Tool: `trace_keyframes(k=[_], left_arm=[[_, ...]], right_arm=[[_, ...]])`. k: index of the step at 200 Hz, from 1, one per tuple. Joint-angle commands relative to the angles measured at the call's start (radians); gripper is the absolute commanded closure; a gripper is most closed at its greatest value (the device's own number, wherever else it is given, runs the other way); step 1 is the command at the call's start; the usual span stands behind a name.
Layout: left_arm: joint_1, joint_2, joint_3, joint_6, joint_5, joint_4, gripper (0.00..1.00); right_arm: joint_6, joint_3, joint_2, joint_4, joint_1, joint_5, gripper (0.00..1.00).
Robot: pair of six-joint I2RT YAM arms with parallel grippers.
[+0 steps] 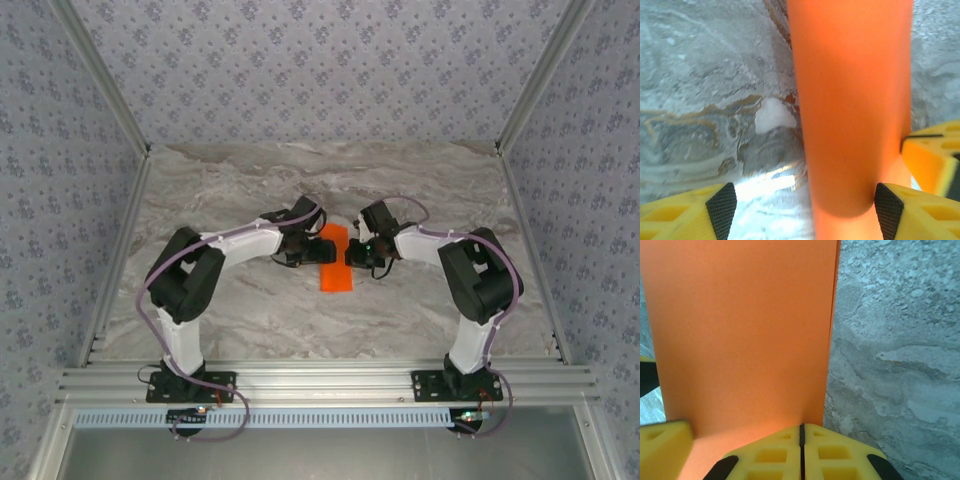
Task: Fold a paper plane with a square sheet of paper (fold left side to right side)
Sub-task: Hold the square sheet of paper at the center of the table, then first fold the square sheet of paper in half at the center of the table.
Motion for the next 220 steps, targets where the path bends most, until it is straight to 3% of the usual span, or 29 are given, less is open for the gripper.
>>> trace_keyframes(k=[1, 94, 220], left_arm=[[-0.007, -0.106, -0.024, 0.025, 0.039, 0.087, 0.25], [-0.009, -0.021, -0.043, -0.029, 0.282, 0.303, 0.70], [0.053, 0.083, -0.099, 0.024, 0.232, 0.258, 0.80]], right_arm=[[-0.016, -0.006, 0.061, -0.083, 0.010, 0.058, 0.93], [-0.022, 0.005, 0.067, -0.102, 0.018, 0.072, 0.93], [-0.048, 0.028, 0.080, -0.167, 0.026, 0.106, 0.93]])
